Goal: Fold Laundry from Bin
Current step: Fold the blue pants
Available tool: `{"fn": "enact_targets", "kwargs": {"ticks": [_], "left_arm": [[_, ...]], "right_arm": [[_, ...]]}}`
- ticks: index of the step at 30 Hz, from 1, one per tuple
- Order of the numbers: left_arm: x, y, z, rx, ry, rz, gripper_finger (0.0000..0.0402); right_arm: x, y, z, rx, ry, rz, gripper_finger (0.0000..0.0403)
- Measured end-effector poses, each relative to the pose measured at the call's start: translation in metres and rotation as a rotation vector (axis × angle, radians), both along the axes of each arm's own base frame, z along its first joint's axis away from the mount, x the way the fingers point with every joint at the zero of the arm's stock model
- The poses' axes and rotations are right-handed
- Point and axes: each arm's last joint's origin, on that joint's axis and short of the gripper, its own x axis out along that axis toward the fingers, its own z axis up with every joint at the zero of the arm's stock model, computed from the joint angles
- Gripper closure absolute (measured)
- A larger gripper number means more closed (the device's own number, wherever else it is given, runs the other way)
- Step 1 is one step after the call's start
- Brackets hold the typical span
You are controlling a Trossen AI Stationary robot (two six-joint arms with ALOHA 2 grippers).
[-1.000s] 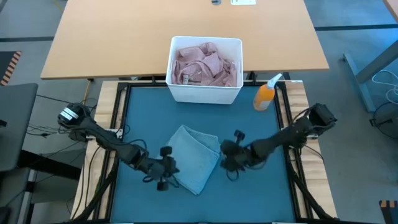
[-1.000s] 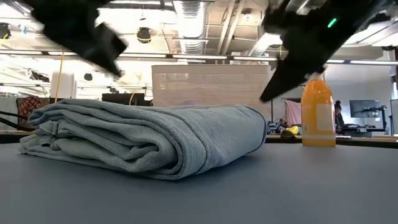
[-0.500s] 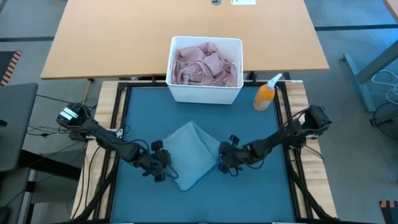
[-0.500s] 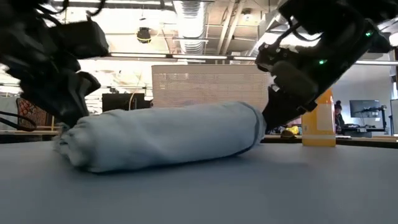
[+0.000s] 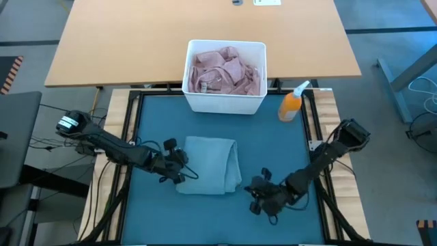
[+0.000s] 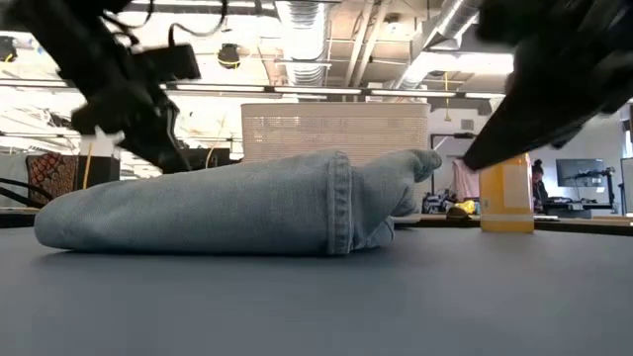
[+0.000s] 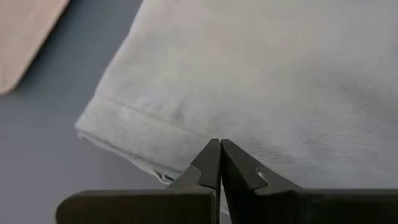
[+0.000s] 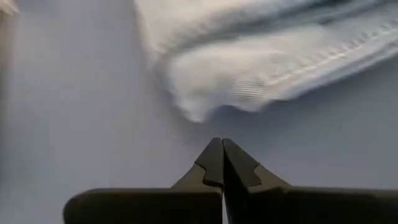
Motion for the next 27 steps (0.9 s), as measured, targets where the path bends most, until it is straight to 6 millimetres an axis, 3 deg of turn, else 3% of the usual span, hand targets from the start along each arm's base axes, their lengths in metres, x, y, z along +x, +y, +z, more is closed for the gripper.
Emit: {"fn": "enact_targets", "kwargs": {"ticks": [5,9,13,19,27], "left_arm": [[-0.011,-0.01,0.027,-0.043,-0.109,-0.119,0.0401],[-0.014,-0.023,0.032,-0.126,-0.167,-0.281,0.0401],[-0.011,-0.037,0.023,-0.103,-0.201,-0.427,0.0386],[0.0,-0.047,0.004,-0.039,-0.172,-0.445,0.0324],[0.012,-0.051,-0.024,0.003,-0.102,-0.42,0.0258]], "right_arm": [[0.007,0.036,-0.001,0.061,-0.229,0.066,0.0385],[0.024,0.049,-0.015,0.0,-0.34,0.117,0.0369],[0.046,0.051,-0.028,-0.059,-0.333,0.086,0.0338],[0.071,0.047,-0.044,-0.114,-0.242,0.038,0.0271],[0.078,0.044,-0.047,-0.101,-0.113,-0.017,0.0206]]}}
